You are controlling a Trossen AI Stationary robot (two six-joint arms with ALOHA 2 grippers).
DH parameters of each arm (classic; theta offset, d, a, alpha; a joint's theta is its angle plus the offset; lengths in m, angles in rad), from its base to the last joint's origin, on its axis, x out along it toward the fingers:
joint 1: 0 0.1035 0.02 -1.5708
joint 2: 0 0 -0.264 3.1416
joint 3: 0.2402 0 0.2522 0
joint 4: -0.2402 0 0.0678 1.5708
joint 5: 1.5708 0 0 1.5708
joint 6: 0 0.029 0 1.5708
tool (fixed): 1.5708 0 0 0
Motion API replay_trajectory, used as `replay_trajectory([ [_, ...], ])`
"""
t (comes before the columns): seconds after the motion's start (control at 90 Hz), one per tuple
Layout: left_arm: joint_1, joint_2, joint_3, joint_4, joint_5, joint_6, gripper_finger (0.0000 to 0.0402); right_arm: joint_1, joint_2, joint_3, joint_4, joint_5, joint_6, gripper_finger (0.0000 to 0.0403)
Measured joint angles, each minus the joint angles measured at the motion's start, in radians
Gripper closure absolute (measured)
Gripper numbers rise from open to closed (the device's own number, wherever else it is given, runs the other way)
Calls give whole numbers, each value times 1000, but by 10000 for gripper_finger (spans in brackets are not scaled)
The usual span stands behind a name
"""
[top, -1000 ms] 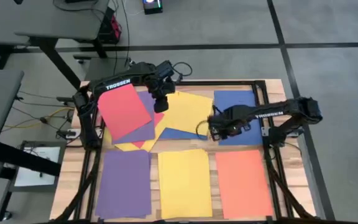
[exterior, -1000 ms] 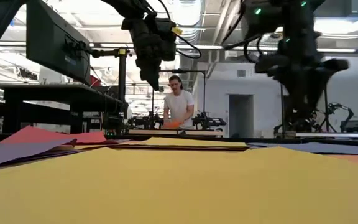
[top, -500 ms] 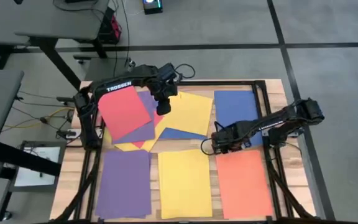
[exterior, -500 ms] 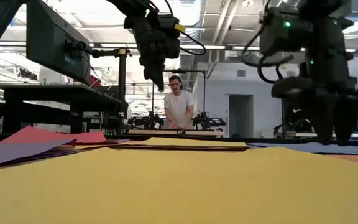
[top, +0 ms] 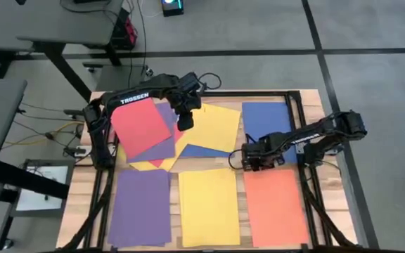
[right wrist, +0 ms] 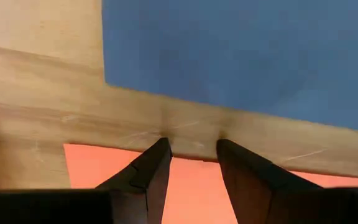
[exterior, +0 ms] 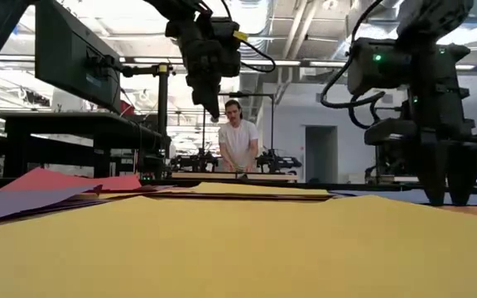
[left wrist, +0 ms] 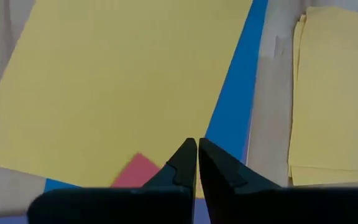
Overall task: Organize paper
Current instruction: Stack the blue paper on top of the blue paper, then stack the yellow paper on top of the yellow paper
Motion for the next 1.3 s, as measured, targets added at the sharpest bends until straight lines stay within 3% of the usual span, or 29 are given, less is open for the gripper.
replay_trajectory([
  [0.444,0,0,0,0,0,0,402,-127,1,-1,3,31,-115,270],
  [0.8,0,0,0,0,0,0,402,-131,2,3,5,39,-191,270],
  [0.956,0,-1,0,-1,0,17,402,-123,-8,55,-34,72,-223,270],
  [1.144,7,-51,15,7,-5,11,402,-82,-113,169,-44,56,-270,270],
  [1.3,17,-87,16,21,-7,-21,402,-111,-173,218,-20,75,-326,270],
])
